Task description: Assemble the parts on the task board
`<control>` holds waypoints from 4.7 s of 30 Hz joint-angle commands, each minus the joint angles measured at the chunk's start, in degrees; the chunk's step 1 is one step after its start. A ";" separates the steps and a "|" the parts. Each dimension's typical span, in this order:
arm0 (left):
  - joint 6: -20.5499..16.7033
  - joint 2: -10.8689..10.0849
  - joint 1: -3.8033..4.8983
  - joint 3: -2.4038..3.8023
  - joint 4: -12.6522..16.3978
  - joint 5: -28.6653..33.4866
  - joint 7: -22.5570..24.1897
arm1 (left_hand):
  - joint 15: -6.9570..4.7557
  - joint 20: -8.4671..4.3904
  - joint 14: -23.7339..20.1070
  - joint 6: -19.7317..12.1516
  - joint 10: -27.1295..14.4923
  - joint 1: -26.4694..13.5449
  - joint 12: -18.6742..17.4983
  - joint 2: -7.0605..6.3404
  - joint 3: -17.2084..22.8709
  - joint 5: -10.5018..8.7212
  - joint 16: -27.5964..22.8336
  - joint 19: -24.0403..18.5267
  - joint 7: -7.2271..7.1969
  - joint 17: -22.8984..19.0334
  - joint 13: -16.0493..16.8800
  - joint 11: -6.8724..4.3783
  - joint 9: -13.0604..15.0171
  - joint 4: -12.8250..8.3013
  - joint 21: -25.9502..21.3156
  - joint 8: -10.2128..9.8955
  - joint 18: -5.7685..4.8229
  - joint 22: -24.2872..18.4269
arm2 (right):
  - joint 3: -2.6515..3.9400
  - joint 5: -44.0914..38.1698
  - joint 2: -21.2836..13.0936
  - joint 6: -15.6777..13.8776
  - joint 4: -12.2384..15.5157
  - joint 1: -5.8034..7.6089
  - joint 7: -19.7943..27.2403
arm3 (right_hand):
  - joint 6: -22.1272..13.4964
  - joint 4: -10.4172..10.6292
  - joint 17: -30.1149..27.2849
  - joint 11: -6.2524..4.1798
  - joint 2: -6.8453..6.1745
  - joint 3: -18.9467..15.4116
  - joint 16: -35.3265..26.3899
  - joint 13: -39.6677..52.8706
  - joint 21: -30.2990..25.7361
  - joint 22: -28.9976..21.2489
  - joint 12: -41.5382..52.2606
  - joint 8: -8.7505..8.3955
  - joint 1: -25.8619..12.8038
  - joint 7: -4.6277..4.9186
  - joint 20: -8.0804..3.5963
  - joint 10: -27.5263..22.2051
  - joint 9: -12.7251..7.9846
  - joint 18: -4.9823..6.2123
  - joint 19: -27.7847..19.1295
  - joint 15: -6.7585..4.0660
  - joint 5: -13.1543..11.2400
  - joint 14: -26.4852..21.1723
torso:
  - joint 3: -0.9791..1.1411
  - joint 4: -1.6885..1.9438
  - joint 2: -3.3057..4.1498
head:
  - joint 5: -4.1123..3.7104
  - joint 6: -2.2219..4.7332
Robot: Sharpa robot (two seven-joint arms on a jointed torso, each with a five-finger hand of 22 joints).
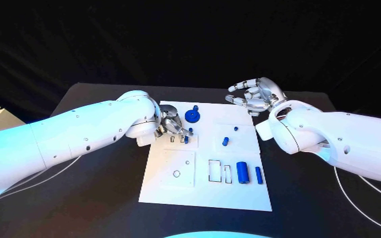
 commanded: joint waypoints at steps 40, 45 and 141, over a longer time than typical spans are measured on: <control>3.15 2.91 0.10 -0.67 -3.30 1.89 0.33 | -1.38 -1.01 4.79 -1.39 0.27 12.60 -0.47 2.04 10.77 -0.02 -0.09 0.46 -1.23 11.59 0.85 -1.37 6.03 -2.58 0.05 1.72 -0.63 1.07 | 0.02 -0.16 0.52 1.46 -0.27 0.01 -0.80 | -0.32 0.34 9.98 -0.03 0.03 0.25 -0.45 7.22 0.04 0.99 0.16 0.51 0.12 0.01 -0.04 0.12 0.11 0.46 0.35 -0.12 0.60 4.73 | 0.01 0.00 -0.04 | 0.08 -0.54; 2.52 2.79 0.09 -0.69 -3.23 2.67 0.54 | -1.52 -1.22 4.97 -2.30 0.88 12.25 -0.85 0.10 22.86 -0.02 0.04 0.50 -1.31 12.11 1.10 -1.54 9.84 -6.28 0.08 3.11 -0.66 1.28 | 0.02 -0.12 0.53 1.54 -0.31 0.01 -0.85 | -0.31 0.34 10.01 -0.04 0.07 0.33 -0.44 7.28 0.05 1.00 0.24 0.56 0.16 0.00 -0.05 0.20 0.12 0.46 0.38 -0.13 0.73 4.74 | 0.02 0.09 -0.04 | 0.09 -0.53; -3.75 0.30 -0.69 -2.18 0.98 -6.85 -1.85 | -4.10 -3.40 5.89 4.71 7.53 -2.22 0.16 -5.66 36.34 20.72 1.01 5.53 -4.47 14.87 5.11 -4.53 21.23 -16.26 2.71 7.03 -2.07 8.09 | -0.03 -0.66 0.36 2.24 -1.21 -0.56 -0.41 | -0.44 0.38 9.79 -0.07 -0.10 0.58 -0.57 7.06 -0.25 0.86 0.05 0.71 0.11 -0.02 -0.11 0.06 0.12 0.49 0.41 -0.17 1.33 4.70 | 0.02 0.01 0.02 | 1.37 -1.87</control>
